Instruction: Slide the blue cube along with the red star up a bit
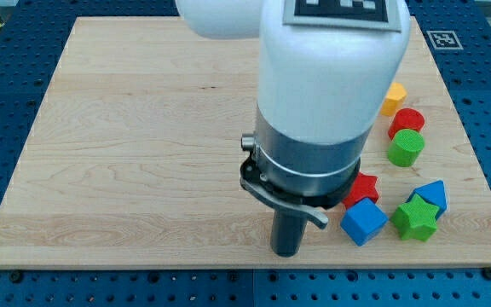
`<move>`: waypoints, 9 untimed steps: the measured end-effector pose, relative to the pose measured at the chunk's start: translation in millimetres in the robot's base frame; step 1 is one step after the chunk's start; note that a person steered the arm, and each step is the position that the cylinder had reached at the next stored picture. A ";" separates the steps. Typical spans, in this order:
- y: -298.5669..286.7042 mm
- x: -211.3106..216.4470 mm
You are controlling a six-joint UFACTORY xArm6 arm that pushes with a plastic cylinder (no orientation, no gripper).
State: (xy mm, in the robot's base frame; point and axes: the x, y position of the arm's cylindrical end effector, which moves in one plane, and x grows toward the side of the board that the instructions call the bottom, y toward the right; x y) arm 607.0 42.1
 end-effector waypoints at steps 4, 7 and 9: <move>100.5 11.8; 105.2 1.5; 100.9 -34.6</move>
State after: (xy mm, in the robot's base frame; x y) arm 572.4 143.0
